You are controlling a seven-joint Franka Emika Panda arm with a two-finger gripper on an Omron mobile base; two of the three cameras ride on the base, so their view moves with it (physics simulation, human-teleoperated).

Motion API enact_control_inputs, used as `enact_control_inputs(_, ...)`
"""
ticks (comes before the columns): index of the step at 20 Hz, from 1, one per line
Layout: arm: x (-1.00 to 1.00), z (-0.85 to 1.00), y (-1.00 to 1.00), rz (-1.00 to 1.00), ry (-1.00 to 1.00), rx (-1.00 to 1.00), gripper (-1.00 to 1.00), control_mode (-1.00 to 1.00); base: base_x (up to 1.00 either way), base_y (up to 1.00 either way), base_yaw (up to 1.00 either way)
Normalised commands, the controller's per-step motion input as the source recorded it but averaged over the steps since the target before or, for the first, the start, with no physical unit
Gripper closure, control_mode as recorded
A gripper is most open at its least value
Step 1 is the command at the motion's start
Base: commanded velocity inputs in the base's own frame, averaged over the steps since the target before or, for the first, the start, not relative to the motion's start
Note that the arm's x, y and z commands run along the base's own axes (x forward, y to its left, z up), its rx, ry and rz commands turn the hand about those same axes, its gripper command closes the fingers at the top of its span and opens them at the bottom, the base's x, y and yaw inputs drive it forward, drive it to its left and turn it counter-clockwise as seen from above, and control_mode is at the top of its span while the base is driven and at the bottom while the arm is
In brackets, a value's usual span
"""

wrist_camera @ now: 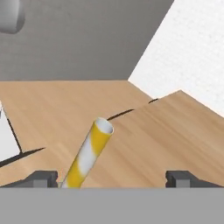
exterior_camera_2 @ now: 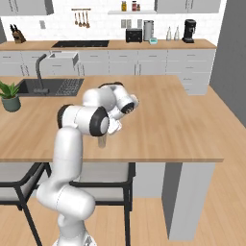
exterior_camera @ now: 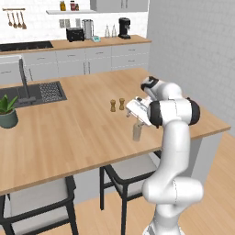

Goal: Take a straw from the drawer in front and place it inside the glass cup on the dining counter.

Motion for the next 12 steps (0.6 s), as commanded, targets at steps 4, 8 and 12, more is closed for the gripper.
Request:
enact_control_inputs(4, 0.00, 0.11, 0.00, 0.00, -0.14, 0.00, -1.00, -1.00, 0.00, 0.00, 0.00)
enact_control_inputs(8, -0.17, 0.34, -0.05, 0.00, -0.16, 0.00, -1.00, -1.00, 0.00, 0.00, 0.00)
enact_control_inputs(12, -0.11, 0.49, 0.00, 0.00, -0.12, 0.00, -1.00, -1.00, 0.00, 0.00, 0.00)
